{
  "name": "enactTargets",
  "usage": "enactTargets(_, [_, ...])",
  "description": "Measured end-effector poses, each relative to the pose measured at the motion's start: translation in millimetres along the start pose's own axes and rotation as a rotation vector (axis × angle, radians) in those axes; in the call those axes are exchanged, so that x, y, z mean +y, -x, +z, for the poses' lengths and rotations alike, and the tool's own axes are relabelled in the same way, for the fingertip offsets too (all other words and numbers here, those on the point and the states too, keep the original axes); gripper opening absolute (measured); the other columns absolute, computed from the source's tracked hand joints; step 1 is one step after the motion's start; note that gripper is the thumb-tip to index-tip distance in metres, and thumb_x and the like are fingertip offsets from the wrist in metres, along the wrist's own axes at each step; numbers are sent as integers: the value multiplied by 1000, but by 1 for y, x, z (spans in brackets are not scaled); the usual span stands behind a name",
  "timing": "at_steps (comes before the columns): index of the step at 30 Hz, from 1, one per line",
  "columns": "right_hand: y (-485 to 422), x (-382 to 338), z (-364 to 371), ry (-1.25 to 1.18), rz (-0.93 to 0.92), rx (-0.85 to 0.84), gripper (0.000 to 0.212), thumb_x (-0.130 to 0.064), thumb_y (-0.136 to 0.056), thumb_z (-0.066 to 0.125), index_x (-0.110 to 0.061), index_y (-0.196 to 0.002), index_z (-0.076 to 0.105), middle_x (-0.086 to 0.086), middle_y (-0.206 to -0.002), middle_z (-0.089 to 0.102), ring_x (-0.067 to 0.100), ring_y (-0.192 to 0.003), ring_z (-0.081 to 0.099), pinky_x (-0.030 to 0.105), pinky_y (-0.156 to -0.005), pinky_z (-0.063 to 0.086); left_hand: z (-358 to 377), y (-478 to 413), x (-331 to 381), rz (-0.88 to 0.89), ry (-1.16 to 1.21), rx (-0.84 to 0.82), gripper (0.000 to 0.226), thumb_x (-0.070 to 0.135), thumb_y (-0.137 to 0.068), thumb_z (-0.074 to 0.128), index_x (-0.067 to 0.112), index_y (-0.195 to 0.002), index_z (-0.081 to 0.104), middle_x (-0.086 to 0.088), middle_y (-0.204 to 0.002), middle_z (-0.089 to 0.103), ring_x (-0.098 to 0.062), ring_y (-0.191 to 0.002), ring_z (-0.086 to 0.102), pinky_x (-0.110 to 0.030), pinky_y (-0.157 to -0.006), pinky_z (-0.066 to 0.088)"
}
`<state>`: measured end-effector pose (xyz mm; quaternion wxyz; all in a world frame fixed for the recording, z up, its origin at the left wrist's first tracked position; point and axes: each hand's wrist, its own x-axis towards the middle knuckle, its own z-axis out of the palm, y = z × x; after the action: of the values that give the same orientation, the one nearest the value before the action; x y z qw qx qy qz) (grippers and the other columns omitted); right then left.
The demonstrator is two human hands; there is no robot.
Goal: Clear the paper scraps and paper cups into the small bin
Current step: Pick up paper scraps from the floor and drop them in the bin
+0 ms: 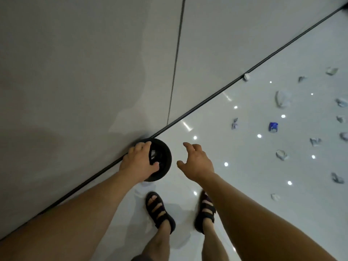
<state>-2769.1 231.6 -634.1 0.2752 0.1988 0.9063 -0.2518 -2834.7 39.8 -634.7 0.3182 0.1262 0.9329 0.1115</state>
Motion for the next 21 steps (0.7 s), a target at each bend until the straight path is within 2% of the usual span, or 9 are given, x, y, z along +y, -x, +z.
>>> enactTargets(3, [36, 11, -52, -25, 58, 66, 72, -44, -89, 57, -30, -150, 22, 4, -152, 27, 28, -130, 42, 42, -93, 48, -42, 16, 57, 97, -28, 35, 81, 53, -81, 59, 20, -146, 25, -6, -146, 34, -29, -131, 35, -43, -103, 36])
enactTargets(7, [88, 41, -108, -55, 120, 159, 73, -46, -88, 55, -30, -151, 21, 3, -152, 27, 28, -132, 38, 42, -93, 47, -74, 44, 133, 228, -114, 40, 81, 55, -82, 56, 21, -147, 22, -5, -149, 30, -26, -133, 32, -40, -103, 35])
enactTargets(10, [134, 76, -139, -47, 162, 230, 74, -49, -88, 53, -31, -151, 19, 4, -155, 26, 28, -136, 33, 43, -101, 41, -82, 75, 192, 323, -174, 34, 81, 56, -85, 53, 20, -149, 19, -4, -153, 25, -25, -138, 25, -40, -108, 30])
enactTargets(15, [227, 159, -173, -86, 279, 309, 76, -53, -88, 51, -30, -153, 17, 5, -158, 23, 28, -140, 28, 45, -108, 35, -78, 134, 299, 478, -245, 40, 80, 56, -87, 51, 18, -150, 20, -4, -155, 23, -24, -140, 21, -38, -111, 27])
enactTargets(21, [356, 279, -184, -182, 455, 410, 74, -50, -88, 52, -30, -152, 20, 5, -156, 24, 27, -138, 31, 44, -105, 34, -32, 215, 428, 644, -345, 17, 75, 53, -86, 52, 20, -148, 25, -2, -152, 27, -23, -139, 24, -38, -108, 29])
